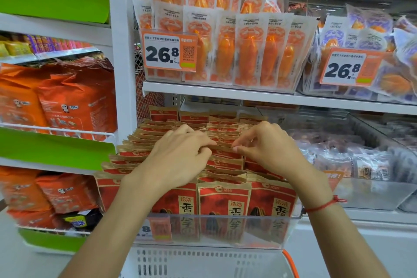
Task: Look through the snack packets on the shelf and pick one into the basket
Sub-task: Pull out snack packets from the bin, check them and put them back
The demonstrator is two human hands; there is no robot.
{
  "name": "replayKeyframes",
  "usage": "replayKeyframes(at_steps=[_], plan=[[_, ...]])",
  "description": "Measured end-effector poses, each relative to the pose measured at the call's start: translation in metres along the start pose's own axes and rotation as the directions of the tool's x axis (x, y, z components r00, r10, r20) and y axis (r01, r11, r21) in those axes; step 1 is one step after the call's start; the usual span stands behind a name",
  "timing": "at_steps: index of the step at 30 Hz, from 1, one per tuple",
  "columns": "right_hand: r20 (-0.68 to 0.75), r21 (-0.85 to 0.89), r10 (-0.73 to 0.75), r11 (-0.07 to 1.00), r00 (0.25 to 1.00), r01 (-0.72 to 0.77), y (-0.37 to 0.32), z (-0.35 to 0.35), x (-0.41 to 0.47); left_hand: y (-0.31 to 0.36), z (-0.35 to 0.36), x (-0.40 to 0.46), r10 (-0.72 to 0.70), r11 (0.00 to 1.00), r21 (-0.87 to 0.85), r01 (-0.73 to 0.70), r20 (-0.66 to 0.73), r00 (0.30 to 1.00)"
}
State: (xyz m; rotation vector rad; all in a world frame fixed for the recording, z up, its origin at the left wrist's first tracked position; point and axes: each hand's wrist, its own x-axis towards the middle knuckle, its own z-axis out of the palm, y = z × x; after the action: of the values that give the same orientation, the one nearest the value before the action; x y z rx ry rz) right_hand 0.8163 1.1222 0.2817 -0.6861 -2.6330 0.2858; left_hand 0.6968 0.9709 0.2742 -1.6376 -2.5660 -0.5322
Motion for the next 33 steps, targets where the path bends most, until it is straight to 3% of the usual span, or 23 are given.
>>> replayKeyframes(at_steps=[5, 8, 10, 14, 20, 24, 33], plan=[[0.056, 0.004, 0.032, 0.999, 0.998, -0.032, 0.002, -0.002, 0.002, 0.000, 0.002, 0.002, 0.020, 1.000, -0.002, -0.020, 0.013, 1.000], [-0.040, 0.106, 0.029, 0.994, 0.999, -0.025, 0.008, -0.009, 0.007, -0.002, 0.000, 0.001, 0.017, 1.000, -0.026, -0.015, 0.056, 0.998], [-0.073, 0.063, 0.028, 0.998, 0.997, -0.023, 0.010, -0.017, 0.016, -0.003, 0.000, 0.000, 0.021, 0.999, -0.044, -0.018, 0.059, 0.998], [0.202, -0.148, 0.032, 0.989, 0.979, -0.002, 0.000, -0.025, 0.037, -0.004, 0.002, 0.001, 0.026, 0.999, -0.048, -0.025, 0.022, 0.999], [0.327, -0.299, -0.056, 0.941, 0.943, 0.159, -0.007, -0.021, 0.050, -0.008, 0.006, 0.002, 0.034, 0.998, -0.044, -0.034, 0.006, 0.999], [0.289, -0.395, -0.152, 0.880, 0.945, 0.263, -0.004, -0.016, 0.045, -0.010, 0.005, 0.003, 0.025, 0.998, -0.057, -0.024, 0.021, 0.999], [0.057, -0.367, -0.119, 0.921, 0.991, 0.132, 0.002, -0.005, 0.037, -0.015, 0.007, 0.005, 0.014, 0.994, -0.110, -0.008, 0.056, 0.998]])
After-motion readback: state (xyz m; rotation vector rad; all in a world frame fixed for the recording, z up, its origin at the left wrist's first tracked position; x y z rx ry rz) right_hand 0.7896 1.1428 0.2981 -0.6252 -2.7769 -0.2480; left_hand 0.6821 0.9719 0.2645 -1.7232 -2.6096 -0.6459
